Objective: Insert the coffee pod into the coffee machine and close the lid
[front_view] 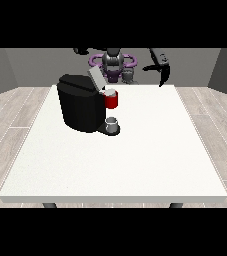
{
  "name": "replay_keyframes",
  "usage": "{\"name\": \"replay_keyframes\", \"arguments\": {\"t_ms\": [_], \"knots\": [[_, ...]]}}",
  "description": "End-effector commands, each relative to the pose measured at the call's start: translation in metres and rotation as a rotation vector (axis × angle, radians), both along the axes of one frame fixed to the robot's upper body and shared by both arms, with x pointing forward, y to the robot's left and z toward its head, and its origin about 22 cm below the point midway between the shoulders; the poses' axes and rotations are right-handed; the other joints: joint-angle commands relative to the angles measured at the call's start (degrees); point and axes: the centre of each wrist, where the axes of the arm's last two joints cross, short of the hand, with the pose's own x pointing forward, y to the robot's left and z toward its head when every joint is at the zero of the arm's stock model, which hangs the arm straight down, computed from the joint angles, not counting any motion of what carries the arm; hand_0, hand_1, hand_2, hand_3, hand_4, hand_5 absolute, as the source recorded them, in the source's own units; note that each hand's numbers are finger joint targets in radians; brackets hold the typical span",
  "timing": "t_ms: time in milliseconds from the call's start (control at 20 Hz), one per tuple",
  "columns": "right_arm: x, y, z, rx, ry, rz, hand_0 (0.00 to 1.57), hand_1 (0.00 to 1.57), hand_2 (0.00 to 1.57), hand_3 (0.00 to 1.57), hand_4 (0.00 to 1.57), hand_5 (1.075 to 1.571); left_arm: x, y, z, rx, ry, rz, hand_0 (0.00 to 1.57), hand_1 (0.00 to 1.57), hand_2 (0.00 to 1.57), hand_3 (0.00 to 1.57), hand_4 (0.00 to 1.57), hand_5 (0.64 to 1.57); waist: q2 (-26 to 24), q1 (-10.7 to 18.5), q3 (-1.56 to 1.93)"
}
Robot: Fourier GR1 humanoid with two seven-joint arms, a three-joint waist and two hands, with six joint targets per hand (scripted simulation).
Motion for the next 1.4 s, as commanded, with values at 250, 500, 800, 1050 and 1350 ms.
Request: {"name": "replay_keyframes", "arguments": {"t_ms": [250, 500, 800, 1050, 1350], "knots": [[0.025, 0.029, 0.046, -0.049, -0.109, -0.018, 0.00, 0.00, 0.00, 0.00, 0.26, 1.571, 0.011, 0.016, 0.027, -0.030, -0.145, 0.013, 0.00, 0.00, 0.00, 0.00, 0.17, 1.571, 9.31, 0.56, 0.00], [0.058, 0.027, 0.050, -0.094, -0.133, -0.097, 0.00, 0.00, 0.00, 0.00, 0.23, 1.571, 0.006, -0.016, 0.028, -0.029, -0.191, -0.058, 0.00, 0.00, 0.00, 0.00, 0.18, 1.571, 11.50, 3.79, 0.00], [0.087, -0.013, 0.050, -0.068, -0.060, -0.195, 0.00, 0.00, 0.00, 0.00, 0.39, 1.571, 0.000, -0.021, 0.043, -0.035, -0.208, -0.087, 0.00, 0.00, 0.00, 0.00, 0.28, 1.571, 11.83, 6.77, 0.02], [0.110, -0.023, 0.057, -0.085, -0.107, -0.235, 0.00, 0.00, 0.00, 0.00, 0.39, 1.571, 0.007, -0.026, 0.055, -0.021, -0.244, -0.096, 0.00, 0.00, 0.00, 0.00, 0.38, 1.571, 15.26, 7.53, 0.01], [0.106, -0.020, 0.025, -0.081, -0.059, -0.209, 0.00, 0.00, 0.00, 0.00, 0.44, 1.571, -0.007, -0.025, 0.047, -0.040, -0.219, -0.052, 0.00, 0.00, 0.00, 0.00, 0.36, 1.571, 14.57, 6.55, 0.02]]}}
